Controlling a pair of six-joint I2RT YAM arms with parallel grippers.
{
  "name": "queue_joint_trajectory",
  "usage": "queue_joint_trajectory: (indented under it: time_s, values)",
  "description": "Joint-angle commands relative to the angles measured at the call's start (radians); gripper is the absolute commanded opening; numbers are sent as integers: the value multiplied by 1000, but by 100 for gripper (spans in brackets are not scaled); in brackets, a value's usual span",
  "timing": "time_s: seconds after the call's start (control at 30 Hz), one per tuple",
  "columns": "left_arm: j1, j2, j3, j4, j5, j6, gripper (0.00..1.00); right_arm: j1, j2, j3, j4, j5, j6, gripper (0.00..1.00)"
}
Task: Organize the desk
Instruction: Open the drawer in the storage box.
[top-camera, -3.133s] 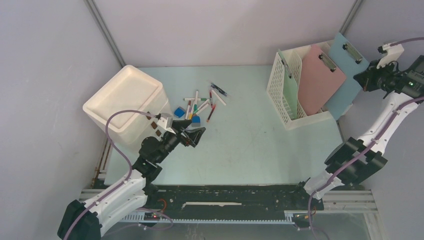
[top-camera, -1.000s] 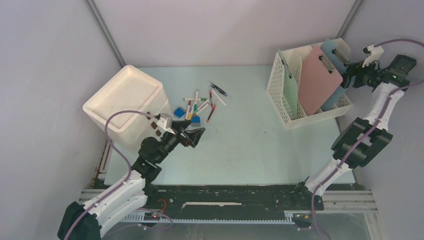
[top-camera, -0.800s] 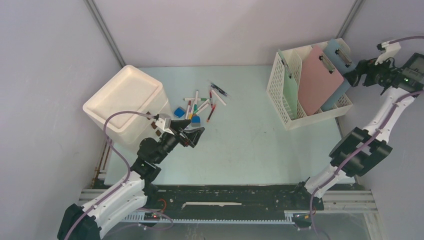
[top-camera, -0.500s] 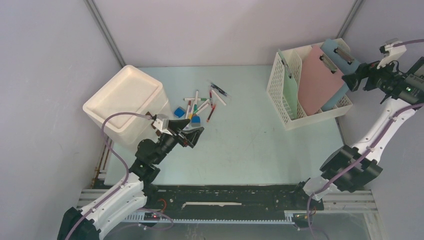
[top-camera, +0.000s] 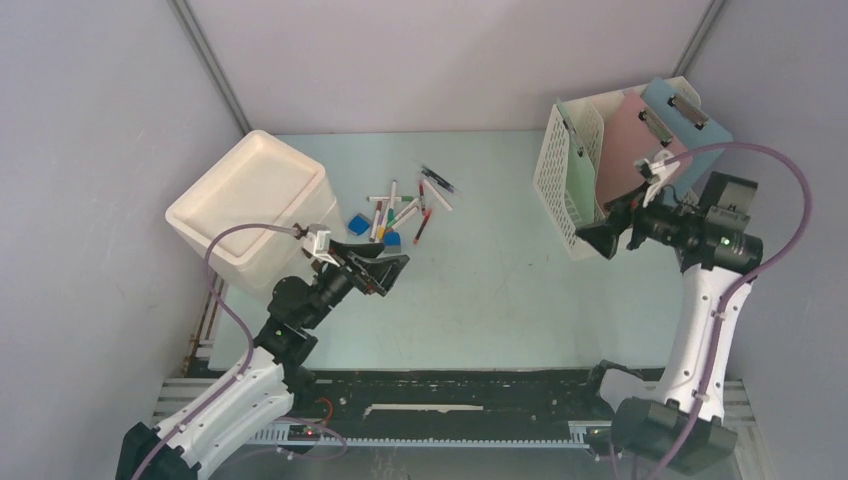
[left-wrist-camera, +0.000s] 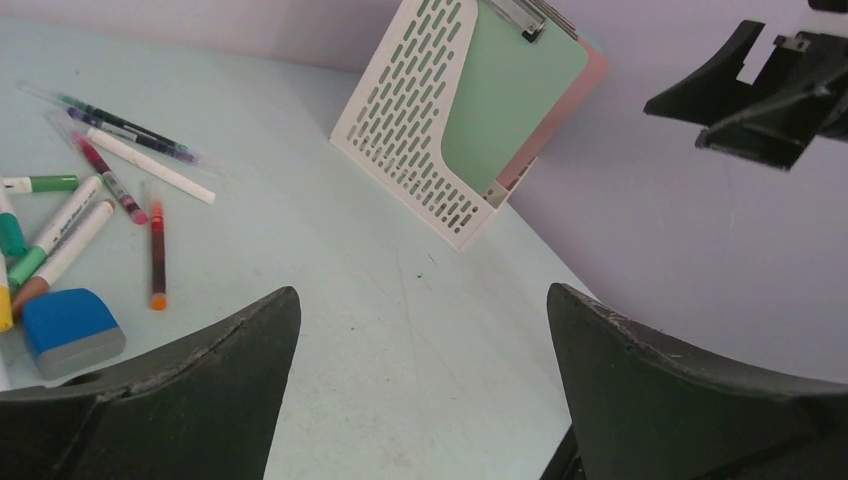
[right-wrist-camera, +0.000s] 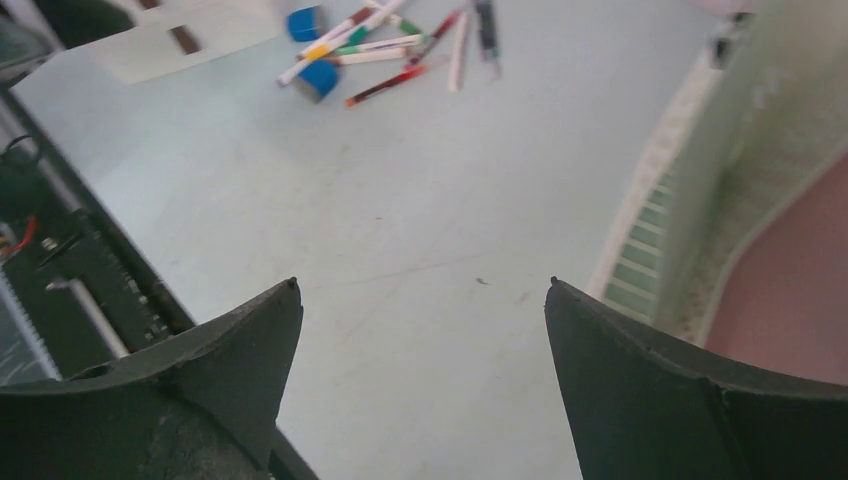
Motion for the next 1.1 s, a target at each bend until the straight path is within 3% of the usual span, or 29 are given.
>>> queue_joint_trajectory:
  time_s: [0.0,0.23,0.33,0.43,0.67,1.07]
  values:
    - [5,-4,88,-105,18,-76,100,107,-62,-49,-11,-8,45,98]
    - [5,10,169,-244,-52,-47,99,267,-33,-77,2,9,28,100]
    - [4,44,224,-283,-27,7,94,314,6,-82,8,-20,8,100]
    - [1,82,306,-413,-45,46,94,363,37,-110,38,-20,12,100]
    - [-24,117,376,-558,-163,74,99,517,15,-214,110,98,35,100]
    - [-51,84,518,-842,-434,195,100,698,-28,-214,138,263,57,100]
